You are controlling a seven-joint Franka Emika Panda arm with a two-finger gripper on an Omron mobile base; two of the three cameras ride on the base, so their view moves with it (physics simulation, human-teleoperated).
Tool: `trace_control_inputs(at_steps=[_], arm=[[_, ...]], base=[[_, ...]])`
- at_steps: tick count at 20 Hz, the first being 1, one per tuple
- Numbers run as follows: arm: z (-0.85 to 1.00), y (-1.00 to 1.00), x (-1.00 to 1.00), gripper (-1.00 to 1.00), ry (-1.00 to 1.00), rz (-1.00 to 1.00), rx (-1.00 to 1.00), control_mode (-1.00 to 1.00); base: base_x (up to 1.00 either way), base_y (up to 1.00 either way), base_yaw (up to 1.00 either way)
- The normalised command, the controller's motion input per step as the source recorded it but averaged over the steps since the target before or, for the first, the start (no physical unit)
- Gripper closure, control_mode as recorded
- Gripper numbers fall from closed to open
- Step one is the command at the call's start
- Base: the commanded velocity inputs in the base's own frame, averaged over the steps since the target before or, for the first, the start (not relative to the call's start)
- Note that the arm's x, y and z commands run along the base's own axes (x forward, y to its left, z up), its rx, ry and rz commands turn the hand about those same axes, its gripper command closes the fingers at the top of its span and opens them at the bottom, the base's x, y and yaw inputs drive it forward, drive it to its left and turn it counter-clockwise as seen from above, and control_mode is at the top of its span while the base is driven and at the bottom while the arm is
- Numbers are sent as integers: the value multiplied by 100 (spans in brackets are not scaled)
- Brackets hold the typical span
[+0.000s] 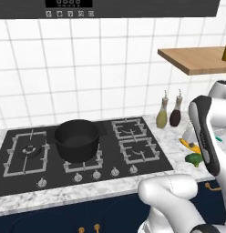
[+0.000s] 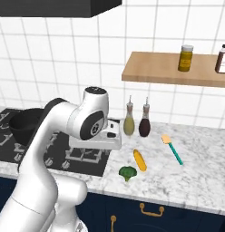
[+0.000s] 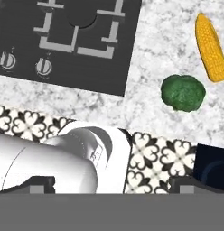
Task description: Put the corn and broccoli in the pot. Retrieve the spatula and lightly stir the vegetables in the pot.
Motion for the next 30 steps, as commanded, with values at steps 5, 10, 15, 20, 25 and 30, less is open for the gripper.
trace_control_inputs(at_steps=[5,10,15,20,25,30], arm=[[-26,-48,44,-100,1,11,-7,-100],[-42,-55,49,-100,2,0,-8,-100],[-26,-43,53,-100,0,5,0,-100],[-16,-27,40,-100,-1,7,0,-100],[-34,-11,36,-100,3,7,0,-100],[-32,-8,29,-100,0,8,0,-100]], base=[[0,0,0],[0,0,0],[0,0,0],[0,0,0],[0,0,0],[0,0,0]])
